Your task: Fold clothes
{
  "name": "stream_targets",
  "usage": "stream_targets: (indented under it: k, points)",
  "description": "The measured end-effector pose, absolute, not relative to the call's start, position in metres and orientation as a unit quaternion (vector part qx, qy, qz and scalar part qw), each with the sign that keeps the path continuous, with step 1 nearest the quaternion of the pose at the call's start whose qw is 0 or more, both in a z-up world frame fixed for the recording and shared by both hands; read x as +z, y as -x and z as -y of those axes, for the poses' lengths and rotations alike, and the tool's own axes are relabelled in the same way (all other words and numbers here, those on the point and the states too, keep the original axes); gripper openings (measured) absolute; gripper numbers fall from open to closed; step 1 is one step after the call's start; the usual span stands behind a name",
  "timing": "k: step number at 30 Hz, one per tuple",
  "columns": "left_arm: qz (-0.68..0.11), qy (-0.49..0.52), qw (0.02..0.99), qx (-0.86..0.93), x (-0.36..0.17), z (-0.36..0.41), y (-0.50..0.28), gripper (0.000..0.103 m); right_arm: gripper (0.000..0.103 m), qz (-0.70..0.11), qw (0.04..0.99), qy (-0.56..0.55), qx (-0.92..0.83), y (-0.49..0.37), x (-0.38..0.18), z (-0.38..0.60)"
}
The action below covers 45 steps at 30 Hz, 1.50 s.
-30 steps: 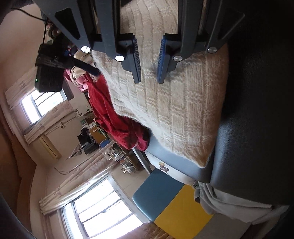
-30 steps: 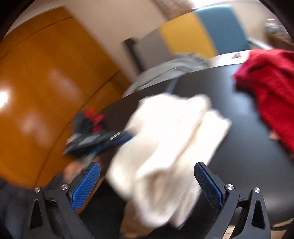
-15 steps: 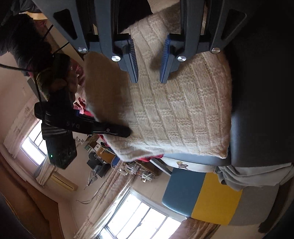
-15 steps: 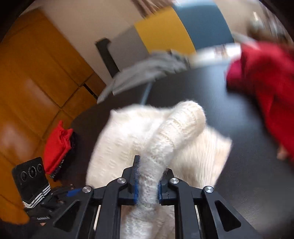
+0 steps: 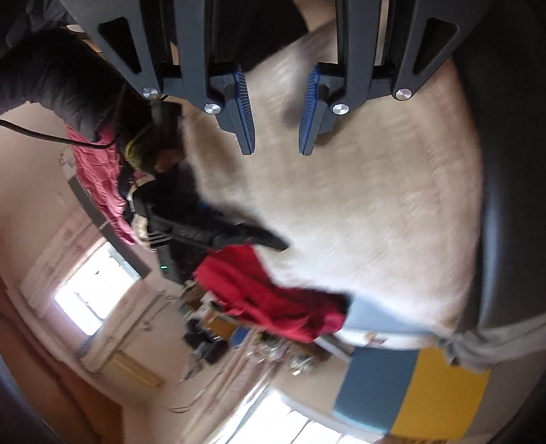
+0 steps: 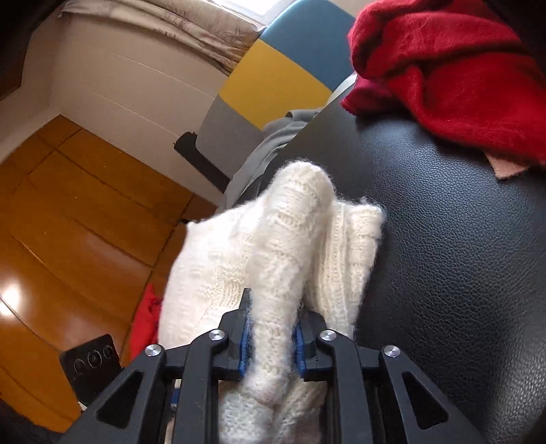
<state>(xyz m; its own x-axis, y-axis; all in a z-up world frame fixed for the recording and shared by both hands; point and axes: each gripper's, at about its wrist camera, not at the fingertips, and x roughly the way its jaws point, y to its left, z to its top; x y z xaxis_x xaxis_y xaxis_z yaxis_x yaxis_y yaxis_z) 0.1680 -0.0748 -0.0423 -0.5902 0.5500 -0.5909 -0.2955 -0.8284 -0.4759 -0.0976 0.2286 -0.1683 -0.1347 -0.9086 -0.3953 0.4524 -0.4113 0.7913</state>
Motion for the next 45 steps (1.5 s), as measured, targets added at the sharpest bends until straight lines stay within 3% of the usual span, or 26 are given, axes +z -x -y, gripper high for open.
stream_targets:
  k: [4,10,13,17,24,26,30,34,40,41,45]
  points:
    - [0.099,0.377,0.286,0.875,-0.034,0.033,-0.156,0.027,0.05,0.188,0.473,-0.436,-0.743,0.092,-0.127,-0.222]
    - [0.025,0.4,0.335,0.853,-0.061,-0.025,-0.158,0.027,0.051,0.095,0.546,-0.406,-0.726,0.088,-0.069,-0.194]
    - [0.041,0.432,0.338,0.835,-0.089,-0.029,-0.149,0.026,0.054,0.043,0.56,-0.428,-0.708,0.098,-0.085,-0.167]
    - [0.06,0.433,0.333,0.835,-0.092,-0.027,-0.148,0.023,0.047,0.019,0.537,-0.466,-0.703,0.121,-0.141,-0.151]
    - [0.087,0.41,0.306,0.855,-0.061,0.004,-0.18,0.025,0.045,0.003,0.525,-0.467,-0.712,0.117,-0.133,-0.146]
    - [0.099,0.387,0.268,0.877,-0.047,0.033,-0.197,0.025,0.049,-0.016,0.519,-0.468,-0.715,0.114,-0.125,-0.139]
    - [0.117,0.37,0.188,0.902,-0.042,0.081,-0.219,0.027,0.07,-0.078,0.53,-0.439,-0.721,0.096,-0.082,-0.1]
    - [0.099,0.394,0.17,0.898,-0.06,0.084,-0.222,0.027,0.071,-0.102,0.59,-0.401,-0.693,0.067,-0.048,-0.04]
    - [0.074,0.398,0.161,0.9,-0.081,0.05,-0.221,0.028,0.072,-0.175,0.568,-0.431,-0.679,0.061,-0.099,0.034]
    - [0.072,0.396,0.159,0.902,-0.082,0.049,-0.223,0.028,0.086,-0.174,0.56,-0.431,-0.686,0.067,-0.11,0.036]
    - [0.08,0.388,0.158,0.904,-0.086,0.046,-0.224,0.028,0.091,-0.174,0.55,-0.431,-0.694,0.083,-0.137,0.042]
